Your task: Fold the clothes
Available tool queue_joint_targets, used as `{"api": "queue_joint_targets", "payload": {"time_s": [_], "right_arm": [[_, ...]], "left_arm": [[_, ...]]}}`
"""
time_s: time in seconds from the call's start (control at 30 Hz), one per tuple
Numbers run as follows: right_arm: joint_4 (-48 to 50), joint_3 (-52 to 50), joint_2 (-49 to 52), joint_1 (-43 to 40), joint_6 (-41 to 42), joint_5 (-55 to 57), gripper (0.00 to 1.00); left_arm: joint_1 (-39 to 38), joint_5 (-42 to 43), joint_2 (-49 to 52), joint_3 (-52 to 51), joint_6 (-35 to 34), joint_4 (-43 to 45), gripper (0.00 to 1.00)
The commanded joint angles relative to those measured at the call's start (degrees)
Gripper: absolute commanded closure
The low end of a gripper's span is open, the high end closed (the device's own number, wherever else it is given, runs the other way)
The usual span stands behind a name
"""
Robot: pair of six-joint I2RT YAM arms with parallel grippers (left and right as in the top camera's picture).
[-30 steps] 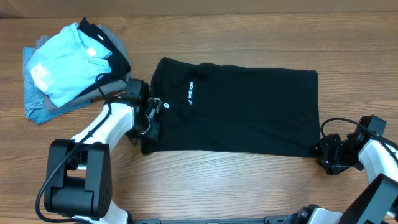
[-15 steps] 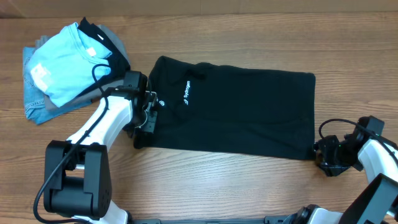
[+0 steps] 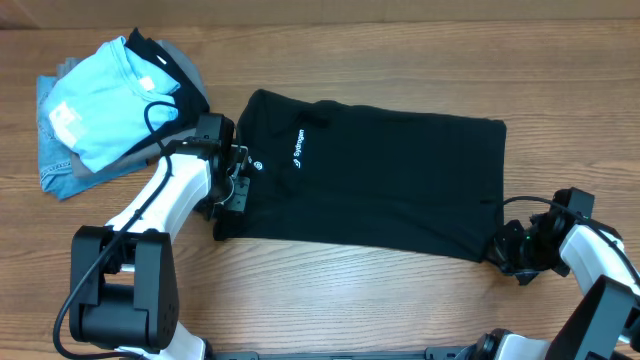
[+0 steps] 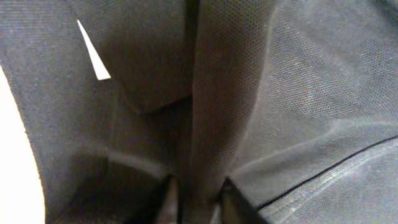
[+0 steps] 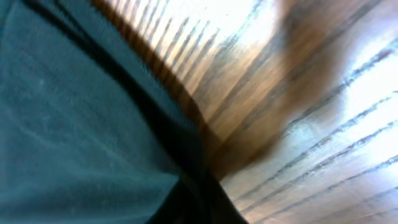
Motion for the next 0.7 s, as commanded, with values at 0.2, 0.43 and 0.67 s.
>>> {"api": "queue_joint_targets", "payload": {"time_s": [0.2, 0.43, 0.67], "right_arm": [[-4.6, 4.7, 0.4, -2.6, -1.4, 1.4, 0.95], [-4.8, 4.7, 0.4, -2.6, -1.4, 2.1, 0.94], [-5.7, 5.5, 0.4, -2.6, -1.4, 2.1, 0.51]], "left_arm": [[1.7, -2.5, 0.2, 1.7, 0.0, 0.2, 0.96], [3.7, -2.5, 0.2, 3.7, 0.0, 1.6, 0.69], [3.8, -2.2, 0.2, 11.6, 0.0, -5.6, 0.36]]}}
